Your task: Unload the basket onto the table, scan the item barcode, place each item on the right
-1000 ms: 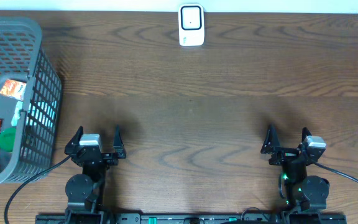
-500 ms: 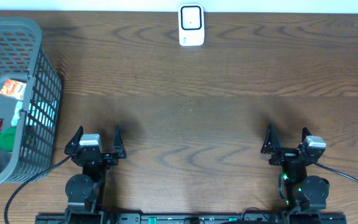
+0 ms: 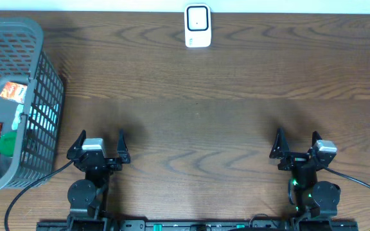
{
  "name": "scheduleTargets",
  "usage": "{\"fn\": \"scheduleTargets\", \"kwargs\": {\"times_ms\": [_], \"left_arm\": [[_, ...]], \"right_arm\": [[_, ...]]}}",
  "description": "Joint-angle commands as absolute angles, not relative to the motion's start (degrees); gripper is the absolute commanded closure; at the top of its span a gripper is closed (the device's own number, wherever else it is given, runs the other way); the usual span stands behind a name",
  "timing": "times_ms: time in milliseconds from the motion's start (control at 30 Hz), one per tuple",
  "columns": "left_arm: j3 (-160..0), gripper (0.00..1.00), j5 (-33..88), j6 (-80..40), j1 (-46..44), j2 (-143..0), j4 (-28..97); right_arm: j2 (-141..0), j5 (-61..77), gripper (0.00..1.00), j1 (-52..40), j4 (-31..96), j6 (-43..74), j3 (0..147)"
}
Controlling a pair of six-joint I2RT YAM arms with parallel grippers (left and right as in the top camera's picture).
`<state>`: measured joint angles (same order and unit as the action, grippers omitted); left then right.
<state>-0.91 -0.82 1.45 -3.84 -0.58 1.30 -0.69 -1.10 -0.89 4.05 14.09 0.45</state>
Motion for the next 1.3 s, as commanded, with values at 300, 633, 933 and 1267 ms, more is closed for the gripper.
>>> {"fn": "scheduleTargets", "kwargs": {"times_ms": [300, 633, 933, 1267], "left_arm": [[-0.2, 0.02, -2.6, 1.0, -3.6, -0.2, 4.0], [-0.2, 0.02, -3.0, 1.3, -3.6, -0.2, 1.5], [-7.0, 0.02, 6.9, -4.6, -3.6, -3.3, 12.4], [-29.7, 0.02, 7.2, -5.2, -3.6, -27.2, 21.3]], "right_arm": [[-0.3, -1.6, 0.01, -1.2, 4.2, 14.7, 0.3], [-0.3, -1.6, 0.01, -1.2, 4.2, 14.7, 0.3], [-0.3, -1.6, 0.01, -1.2, 4.2, 14.7, 0.3], [-0.3, -1.6, 0.01, -1.2, 4.2, 14.7, 0.3]]}}
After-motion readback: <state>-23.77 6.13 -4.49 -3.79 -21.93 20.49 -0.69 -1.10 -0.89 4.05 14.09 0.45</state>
